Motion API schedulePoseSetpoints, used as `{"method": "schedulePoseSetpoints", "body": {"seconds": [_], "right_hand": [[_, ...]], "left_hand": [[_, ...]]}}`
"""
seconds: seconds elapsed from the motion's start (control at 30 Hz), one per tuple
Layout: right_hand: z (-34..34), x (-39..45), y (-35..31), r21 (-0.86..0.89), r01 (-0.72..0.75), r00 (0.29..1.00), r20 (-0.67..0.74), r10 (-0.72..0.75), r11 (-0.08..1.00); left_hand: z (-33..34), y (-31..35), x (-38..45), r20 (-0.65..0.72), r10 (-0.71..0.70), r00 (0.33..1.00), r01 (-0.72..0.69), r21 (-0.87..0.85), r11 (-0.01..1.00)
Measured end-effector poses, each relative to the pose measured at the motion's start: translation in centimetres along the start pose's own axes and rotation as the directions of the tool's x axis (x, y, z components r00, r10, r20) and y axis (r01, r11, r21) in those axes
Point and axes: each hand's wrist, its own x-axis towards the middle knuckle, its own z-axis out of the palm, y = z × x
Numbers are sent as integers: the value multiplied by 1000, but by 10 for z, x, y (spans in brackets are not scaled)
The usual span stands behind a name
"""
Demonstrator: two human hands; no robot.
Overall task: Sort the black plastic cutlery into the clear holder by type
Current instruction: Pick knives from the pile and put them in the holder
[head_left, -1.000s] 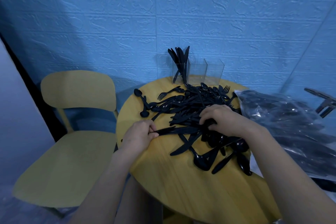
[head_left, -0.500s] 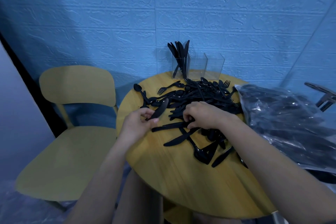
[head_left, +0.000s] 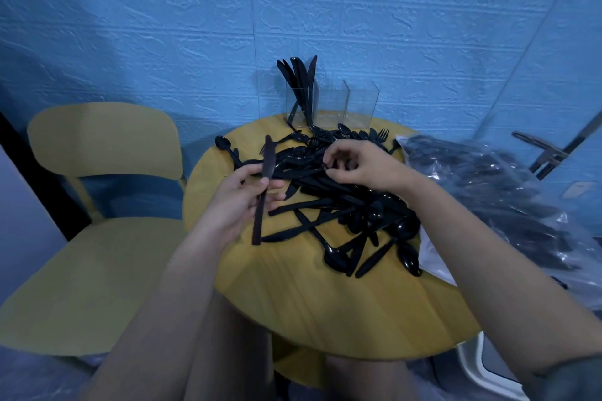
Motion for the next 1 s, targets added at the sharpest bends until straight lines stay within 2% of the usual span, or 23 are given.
{"method": "schedulePoseSetpoints", "body": {"seconds": [0.1, 0.2, 0.3, 0.37, 0.47, 0.67, 0.77, 0.87, 0.93, 1.0], "right_hand": [[-13, -6, 1, -79, 47, 997, -65, -52, 996], [-22, -9, -4, -309, 153, 987, -1, -162, 939], [-24, -12, -11, -558, 243, 970, 150, -192, 793], [-20, -13, -16, -695, 303, 953, 222, -206, 652], [-12, -8, -23, -746, 393, 918, 278, -284, 538], [2, 10, -38, -748, 460, 883, 327, -337, 479], [5, 13, -40, -722, 440, 885, 247, -395, 534], [7, 10, -34, -616, 306, 944, 98, -315, 725], [14, 5, -27, -570, 228, 972, 179, -151, 790], [28, -1, -22, -555, 195, 954, 298, -25, 808]], "left_hand": [[15, -5, 3, 80, -42, 996, 43, -18, 999], [21, -6, 5, 167, -119, 979, 133, -72, 989], [17, -4, 5, 236, -174, 956, 204, -110, 973], [15, -3, 6, 269, -191, 944, 209, -39, 977], [14, -3, 4, 313, -196, 929, 175, 92, 980], [13, -3, 0, 335, -193, 922, 139, 179, 974], [6, -7, 1, 246, -144, 959, 115, 129, 985], [-5, -10, 4, 86, -72, 994, 65, 75, 995], [-12, -13, 4, 7, -59, 998, 59, -16, 998], [-15, -16, 3, -39, -56, 998, 51, -114, 992]]}}
